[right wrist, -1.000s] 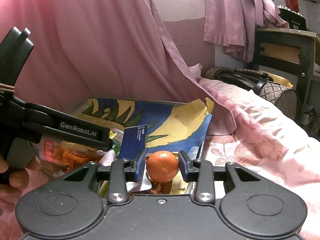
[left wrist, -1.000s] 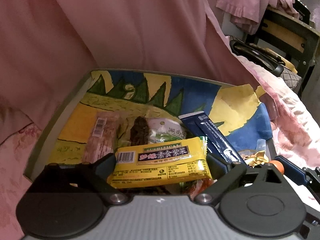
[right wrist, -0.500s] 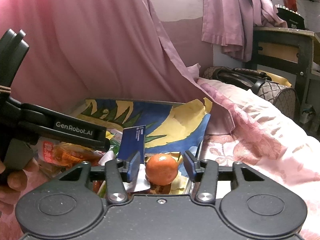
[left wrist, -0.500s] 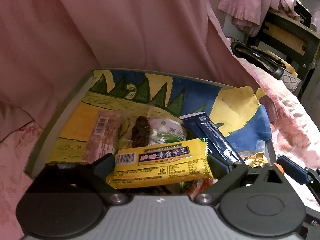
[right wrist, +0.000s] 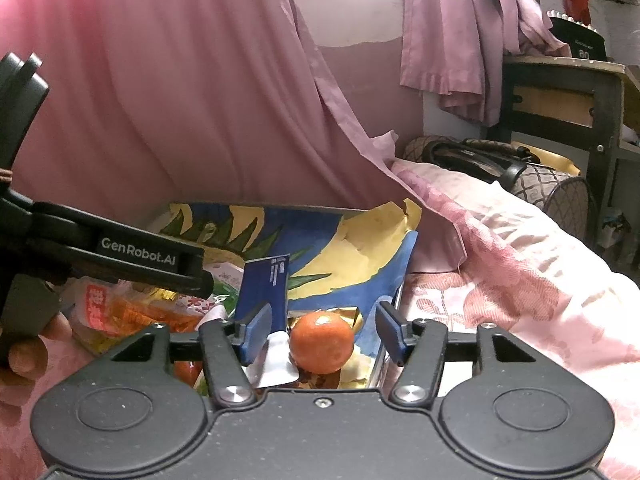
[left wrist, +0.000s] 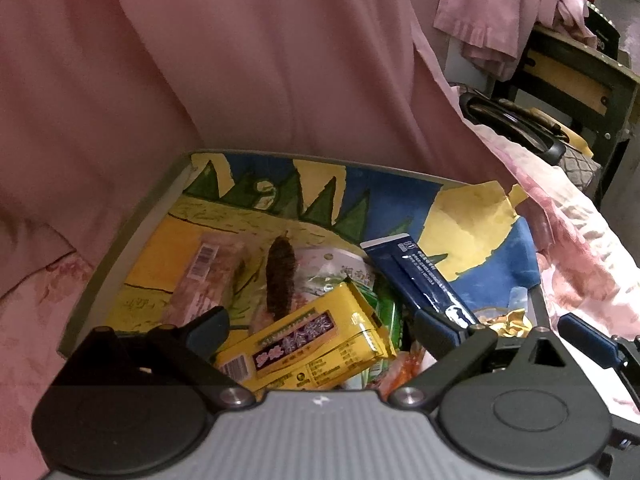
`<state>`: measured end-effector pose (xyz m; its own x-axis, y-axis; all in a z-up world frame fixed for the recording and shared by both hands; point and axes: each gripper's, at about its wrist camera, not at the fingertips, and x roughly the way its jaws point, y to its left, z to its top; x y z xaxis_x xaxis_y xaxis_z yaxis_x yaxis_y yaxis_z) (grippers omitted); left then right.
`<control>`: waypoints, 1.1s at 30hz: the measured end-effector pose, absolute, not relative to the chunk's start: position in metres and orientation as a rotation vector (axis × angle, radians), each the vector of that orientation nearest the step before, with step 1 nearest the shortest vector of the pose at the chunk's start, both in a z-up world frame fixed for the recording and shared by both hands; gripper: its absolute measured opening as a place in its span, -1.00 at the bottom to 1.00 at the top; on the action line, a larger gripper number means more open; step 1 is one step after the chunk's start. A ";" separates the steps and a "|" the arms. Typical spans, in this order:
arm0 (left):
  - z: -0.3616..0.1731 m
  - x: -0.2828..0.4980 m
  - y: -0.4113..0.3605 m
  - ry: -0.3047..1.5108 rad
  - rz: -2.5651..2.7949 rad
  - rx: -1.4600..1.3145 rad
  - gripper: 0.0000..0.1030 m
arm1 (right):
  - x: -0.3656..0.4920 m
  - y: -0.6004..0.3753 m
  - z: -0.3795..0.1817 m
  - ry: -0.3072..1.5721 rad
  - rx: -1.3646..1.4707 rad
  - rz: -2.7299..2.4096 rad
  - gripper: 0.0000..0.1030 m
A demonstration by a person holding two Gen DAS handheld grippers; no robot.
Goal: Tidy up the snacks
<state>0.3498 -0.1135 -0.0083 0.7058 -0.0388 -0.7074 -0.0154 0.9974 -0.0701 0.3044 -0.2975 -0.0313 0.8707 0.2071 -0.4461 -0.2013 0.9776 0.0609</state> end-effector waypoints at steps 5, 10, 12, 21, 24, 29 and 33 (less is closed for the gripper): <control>-0.007 0.344 -0.110 0.782 0.003 -0.082 0.97 | 0.304 -0.297 -0.030 0.460 0.015 0.207 0.36; 0.003 0.335 -0.104 0.764 0.028 -0.091 0.99 | 0.297 -0.296 -0.023 0.435 0.001 0.201 0.45; 0.008 0.329 -0.100 0.751 0.037 -0.085 0.99 | 0.293 -0.296 -0.020 0.423 0.001 0.197 0.50; 0.035 0.293 -0.079 0.680 0.081 -0.103 0.99 | 0.267 -0.303 -0.003 0.347 0.044 0.173 0.75; 0.040 0.279 -0.072 0.666 0.092 -0.105 0.99 | 0.255 -0.305 0.003 0.309 0.065 0.165 0.83; 0.044 0.255 -0.063 0.642 0.100 -0.091 0.99 | 0.236 -0.306 0.009 0.252 0.081 0.162 0.91; 0.045 0.239 -0.057 0.631 0.103 -0.090 0.99 | 0.224 -0.305 0.011 0.232 0.085 0.163 0.96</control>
<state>0.2391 -0.0573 0.0453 0.8026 0.0685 -0.5926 -0.1233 0.9910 -0.0524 0.2236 -0.3046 0.0109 0.9602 0.1703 -0.2213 -0.1508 0.9833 0.1023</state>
